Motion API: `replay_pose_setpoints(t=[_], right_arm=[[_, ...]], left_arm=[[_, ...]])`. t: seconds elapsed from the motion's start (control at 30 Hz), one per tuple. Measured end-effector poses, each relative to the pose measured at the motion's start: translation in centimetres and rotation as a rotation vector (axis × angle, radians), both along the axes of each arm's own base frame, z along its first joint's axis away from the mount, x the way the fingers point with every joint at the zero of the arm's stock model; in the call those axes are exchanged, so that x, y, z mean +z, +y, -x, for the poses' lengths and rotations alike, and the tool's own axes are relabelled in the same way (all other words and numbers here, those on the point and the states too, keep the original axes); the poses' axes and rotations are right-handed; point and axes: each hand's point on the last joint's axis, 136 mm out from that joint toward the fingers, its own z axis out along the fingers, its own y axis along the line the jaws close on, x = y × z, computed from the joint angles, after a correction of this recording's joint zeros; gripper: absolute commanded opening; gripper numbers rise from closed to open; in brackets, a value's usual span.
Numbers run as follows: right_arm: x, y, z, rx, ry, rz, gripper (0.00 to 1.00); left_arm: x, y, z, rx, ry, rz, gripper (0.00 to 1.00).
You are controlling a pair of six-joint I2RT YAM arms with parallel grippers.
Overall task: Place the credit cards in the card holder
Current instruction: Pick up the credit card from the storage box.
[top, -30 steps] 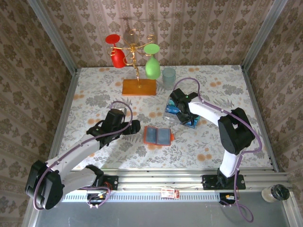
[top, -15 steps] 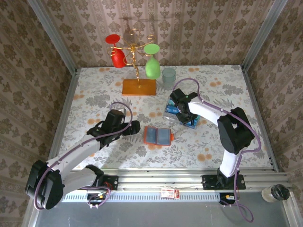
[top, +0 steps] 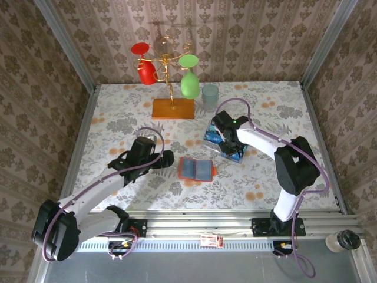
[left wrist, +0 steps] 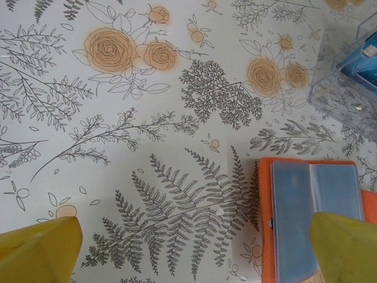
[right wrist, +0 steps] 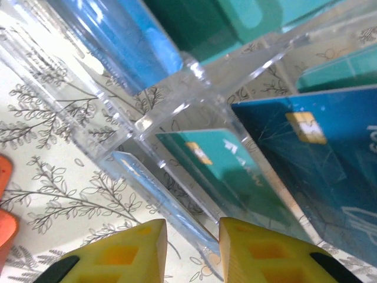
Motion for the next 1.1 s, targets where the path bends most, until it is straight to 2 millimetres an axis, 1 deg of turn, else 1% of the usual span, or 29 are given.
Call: replay_pose_setpoints(t=[0.13,0.27,0.47,0.73,0.93,1.1], right_arm=[[0.0,0.6,0.6,0.044,0.006,0.001,0.36],[-0.4,1.0,1.3,0.094,0.021,0.016,0.35],[-0.4,1.1,1.3,0.119,0.020,0.020,0.34],[-0.3,1.0,1.2,0.135,0.018,0.034,0.27],[-0.3,0.7,1.1,0.135,0.012,0.052,0.18],[-0.2,0.5,1.0,0.137,0.009,0.060,0.16]], left_arm=[[0.0,0.0,0.0,0.000,0.000,0.000,1.00],[0.0,0.0,0.0,0.001,0.000,0.001,1.00],[0.0,0.0,0.0,0.001,0.000,0.001,1.00],[0.0,0.0,0.0,0.001,0.001,0.000,1.00],[0.0,0.0,0.0,0.000,0.001,0.000,1.00],[0.0,0.0,0.0,0.001,0.001,0.001,1.00]])
